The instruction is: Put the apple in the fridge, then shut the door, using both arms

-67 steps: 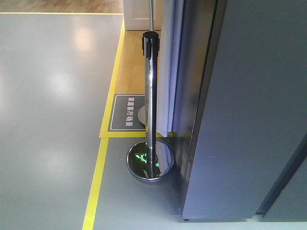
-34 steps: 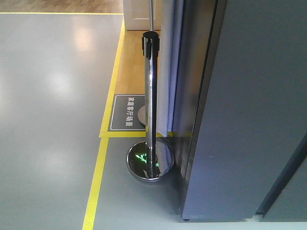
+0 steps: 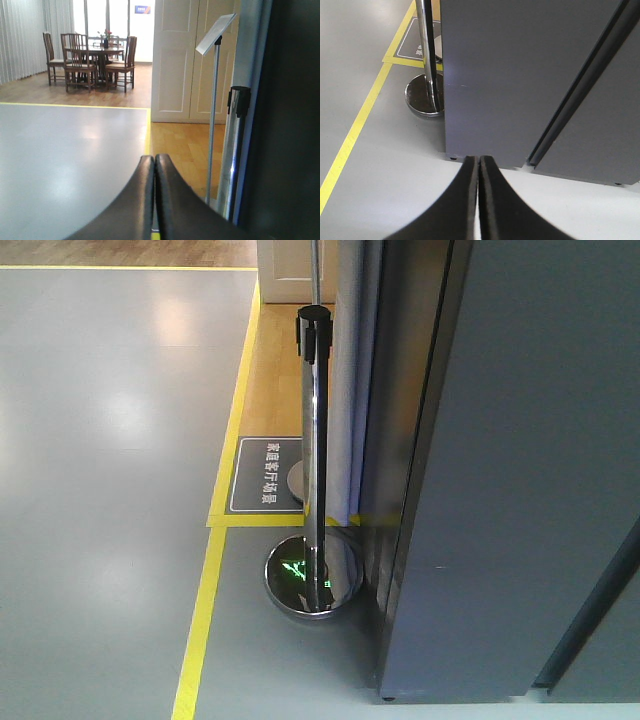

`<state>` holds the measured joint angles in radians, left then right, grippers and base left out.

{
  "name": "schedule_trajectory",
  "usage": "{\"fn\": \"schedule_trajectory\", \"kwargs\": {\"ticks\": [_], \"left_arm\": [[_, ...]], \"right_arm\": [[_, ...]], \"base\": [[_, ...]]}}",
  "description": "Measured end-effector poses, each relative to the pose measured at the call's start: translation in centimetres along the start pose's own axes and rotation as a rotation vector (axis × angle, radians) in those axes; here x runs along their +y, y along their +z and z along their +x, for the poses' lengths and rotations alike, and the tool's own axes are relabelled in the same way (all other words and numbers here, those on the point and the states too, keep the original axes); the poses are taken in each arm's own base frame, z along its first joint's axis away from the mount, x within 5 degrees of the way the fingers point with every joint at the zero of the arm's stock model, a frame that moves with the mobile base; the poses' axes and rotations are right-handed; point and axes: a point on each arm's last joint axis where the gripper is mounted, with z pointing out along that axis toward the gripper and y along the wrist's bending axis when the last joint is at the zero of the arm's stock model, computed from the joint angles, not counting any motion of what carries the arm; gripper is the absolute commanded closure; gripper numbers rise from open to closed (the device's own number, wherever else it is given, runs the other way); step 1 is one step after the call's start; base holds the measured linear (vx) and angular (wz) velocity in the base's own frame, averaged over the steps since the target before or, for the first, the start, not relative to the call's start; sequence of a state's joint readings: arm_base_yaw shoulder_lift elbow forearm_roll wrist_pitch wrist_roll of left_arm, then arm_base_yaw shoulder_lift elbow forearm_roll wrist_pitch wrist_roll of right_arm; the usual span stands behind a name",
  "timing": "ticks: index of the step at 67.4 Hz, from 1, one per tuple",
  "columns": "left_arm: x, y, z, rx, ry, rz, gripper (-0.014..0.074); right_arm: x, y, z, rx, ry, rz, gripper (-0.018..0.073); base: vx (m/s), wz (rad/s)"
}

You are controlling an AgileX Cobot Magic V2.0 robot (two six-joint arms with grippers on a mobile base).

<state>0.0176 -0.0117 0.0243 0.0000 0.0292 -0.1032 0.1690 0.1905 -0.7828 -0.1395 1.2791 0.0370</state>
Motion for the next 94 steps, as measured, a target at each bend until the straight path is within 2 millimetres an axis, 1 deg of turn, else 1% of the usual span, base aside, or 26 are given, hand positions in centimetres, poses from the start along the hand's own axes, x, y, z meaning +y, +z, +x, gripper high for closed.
{"fn": "schedule_trajectory", "kwargs": {"ticks": [76,83,88,91,94], "left_arm": [[0.0,0.0,0.0,-0.004,0.011,0.0,0.0602],[0.0,0.0,0.0,-0.004,0.011,0.0,0.0602],[0.0,0.0,0.0,-0.004,0.011,0.0,0.0602],[0.0,0.0,0.0,-0.004,0.011,0.0,0.0602],[0.0,0.0,0.0,-0.004,0.011,0.0,0.0602]], "right_arm": [[0.0,0.0,0.0,0.0,0.0,0.001,0.0561],[0.0,0.0,0.3,-0.005,0.0,0.004,0.0561],[0.1,0.6,0.5,-0.049,0.0,0.001,0.0561],[0.2,1.3,0.7,-0.095,-0.003,-0.002,0.0561],[0.4,2.0,0.7,-0.174,-0.005,-0.005,0.0561]], "base": [[0.0,0.0],[0.0,0.0],[0.0,0.0],[0.0,0.0],[0.0,0.0]]}}
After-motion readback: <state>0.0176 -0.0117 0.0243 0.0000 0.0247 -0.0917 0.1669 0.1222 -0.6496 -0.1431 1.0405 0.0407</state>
